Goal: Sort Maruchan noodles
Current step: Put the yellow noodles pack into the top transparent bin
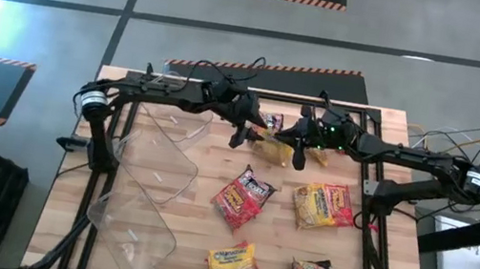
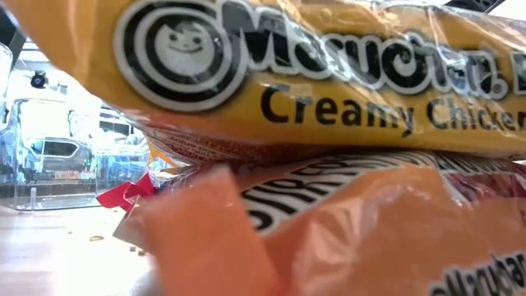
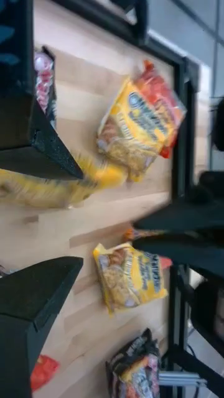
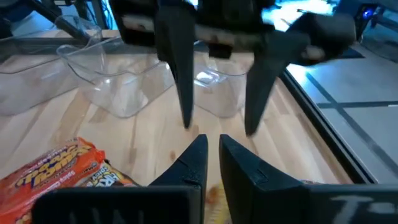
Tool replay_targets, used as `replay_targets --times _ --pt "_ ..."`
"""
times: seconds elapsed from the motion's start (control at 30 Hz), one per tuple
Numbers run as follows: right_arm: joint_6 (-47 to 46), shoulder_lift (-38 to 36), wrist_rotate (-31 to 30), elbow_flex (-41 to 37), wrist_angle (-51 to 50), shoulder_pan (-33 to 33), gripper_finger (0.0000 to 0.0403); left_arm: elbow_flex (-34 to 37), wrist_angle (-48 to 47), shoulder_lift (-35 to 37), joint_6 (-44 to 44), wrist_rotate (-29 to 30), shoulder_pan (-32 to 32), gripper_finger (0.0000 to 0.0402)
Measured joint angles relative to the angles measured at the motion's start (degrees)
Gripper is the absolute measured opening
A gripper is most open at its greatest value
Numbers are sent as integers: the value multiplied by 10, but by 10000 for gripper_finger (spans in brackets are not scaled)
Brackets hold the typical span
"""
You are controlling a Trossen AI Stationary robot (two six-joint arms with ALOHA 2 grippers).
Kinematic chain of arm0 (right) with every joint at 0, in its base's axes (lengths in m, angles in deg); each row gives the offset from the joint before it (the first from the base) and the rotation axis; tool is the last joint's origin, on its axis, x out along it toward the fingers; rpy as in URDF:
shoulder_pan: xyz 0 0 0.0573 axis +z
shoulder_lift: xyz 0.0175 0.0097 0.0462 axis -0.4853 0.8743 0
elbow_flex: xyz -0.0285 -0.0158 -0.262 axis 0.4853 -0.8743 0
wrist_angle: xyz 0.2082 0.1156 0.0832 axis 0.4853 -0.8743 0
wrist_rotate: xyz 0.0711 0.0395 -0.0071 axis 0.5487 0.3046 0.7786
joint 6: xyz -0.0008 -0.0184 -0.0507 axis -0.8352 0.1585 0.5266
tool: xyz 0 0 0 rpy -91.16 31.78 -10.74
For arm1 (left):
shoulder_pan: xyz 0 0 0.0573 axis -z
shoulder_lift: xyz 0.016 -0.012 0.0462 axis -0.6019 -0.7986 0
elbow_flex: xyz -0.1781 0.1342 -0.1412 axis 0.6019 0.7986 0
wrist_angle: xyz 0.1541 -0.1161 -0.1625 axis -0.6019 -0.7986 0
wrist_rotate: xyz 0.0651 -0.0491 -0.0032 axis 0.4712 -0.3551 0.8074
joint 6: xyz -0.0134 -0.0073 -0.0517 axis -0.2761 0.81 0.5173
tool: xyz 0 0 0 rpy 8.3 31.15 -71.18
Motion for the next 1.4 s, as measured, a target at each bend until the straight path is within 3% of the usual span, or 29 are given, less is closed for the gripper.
replay_targets --times 0.13,0.27,0.43,0.63,0.83,1.17,1.4 --pt "-9 0 -9 -1 -34 1 10 1 1 -31 -1 -6 6 195" --pt "-21 0 -64 -1 -83 0 16 1 10 -50 -13 -6 10 195" --pt "-56 0 -100 -1 -163 0 55 1 11 -63 7 -4 11 195" --pt "-230 0 -147 -4 -203 0 115 1 0 -69 105 -2 11 195" --pt "-340 0 -150 -34 -202 0 146 1 -33 -69 167 5 9 195" --pt "-408 0 -151 -106 -119 0 139 12 -65 -69 208 59 9 195" --pt "-413 44 -151 -115 -62 0 137 57 32 -69 275 60 4 195"
